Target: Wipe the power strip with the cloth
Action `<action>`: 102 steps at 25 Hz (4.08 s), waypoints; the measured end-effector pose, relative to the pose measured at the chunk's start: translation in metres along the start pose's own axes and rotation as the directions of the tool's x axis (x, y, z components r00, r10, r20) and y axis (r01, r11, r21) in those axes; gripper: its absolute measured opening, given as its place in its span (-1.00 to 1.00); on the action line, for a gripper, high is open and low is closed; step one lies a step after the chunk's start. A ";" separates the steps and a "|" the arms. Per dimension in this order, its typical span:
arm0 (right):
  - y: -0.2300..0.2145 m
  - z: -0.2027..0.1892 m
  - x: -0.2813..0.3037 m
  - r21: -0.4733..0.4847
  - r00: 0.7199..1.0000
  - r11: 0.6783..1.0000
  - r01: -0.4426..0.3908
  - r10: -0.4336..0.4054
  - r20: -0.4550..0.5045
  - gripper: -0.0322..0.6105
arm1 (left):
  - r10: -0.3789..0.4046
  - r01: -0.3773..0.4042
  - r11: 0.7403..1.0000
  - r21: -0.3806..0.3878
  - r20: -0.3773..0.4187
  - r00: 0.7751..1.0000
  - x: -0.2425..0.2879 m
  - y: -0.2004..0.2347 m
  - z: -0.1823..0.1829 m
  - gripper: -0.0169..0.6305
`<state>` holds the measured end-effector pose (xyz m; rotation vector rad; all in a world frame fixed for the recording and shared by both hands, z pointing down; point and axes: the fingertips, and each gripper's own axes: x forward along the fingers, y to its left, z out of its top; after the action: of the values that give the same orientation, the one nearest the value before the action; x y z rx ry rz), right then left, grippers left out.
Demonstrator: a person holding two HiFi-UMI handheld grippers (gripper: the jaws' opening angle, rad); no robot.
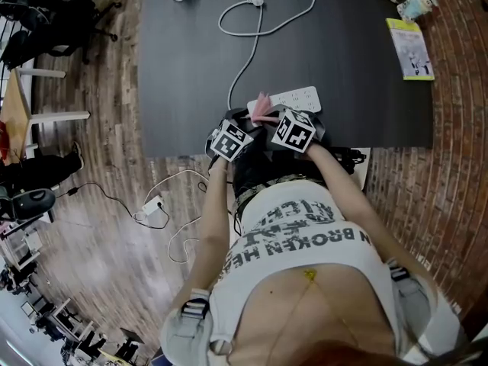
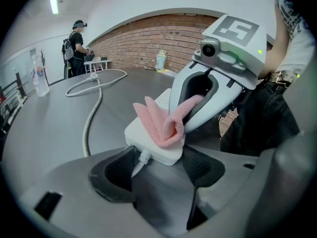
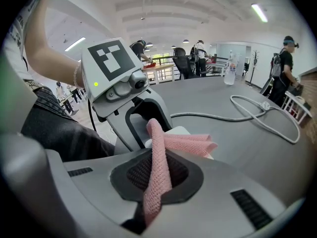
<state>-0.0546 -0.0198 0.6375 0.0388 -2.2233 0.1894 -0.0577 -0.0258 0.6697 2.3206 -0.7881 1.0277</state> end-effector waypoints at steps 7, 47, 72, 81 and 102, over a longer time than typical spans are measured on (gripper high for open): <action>-0.010 -0.010 -0.010 0.048 0.999 0.998 0.042 -0.042 0.005 -0.85 | -0.001 0.001 1.000 0.001 -0.001 1.000 0.000 0.000 0.000 -0.07; -0.050 -0.061 -0.053 0.243 0.981 0.951 0.190 -0.193 -0.011 -0.85 | 0.000 0.000 1.000 0.002 -0.002 1.000 -0.001 0.000 0.000 -0.07; -0.070 -0.096 -0.083 0.340 0.954 0.895 0.289 -0.299 -0.021 -0.85 | 0.000 0.000 1.000 0.006 0.005 1.000 0.000 -0.001 0.000 -0.07; -0.070 -0.097 -0.085 0.361 0.949 0.884 0.298 -0.316 -0.008 -0.85 | 0.005 -0.005 1.000 0.008 0.005 1.000 0.000 -0.001 -0.001 -0.07; -0.089 -0.128 -0.109 0.434 0.896 0.793 0.428 -0.436 -0.086 -0.85 | 0.010 -0.010 1.000 0.010 0.007 1.000 0.001 -0.001 -0.002 -0.07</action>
<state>0.1210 -0.0923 0.6394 0.8000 -2.0802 0.4384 -0.0570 -0.0241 0.6711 2.3318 -0.7998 1.0307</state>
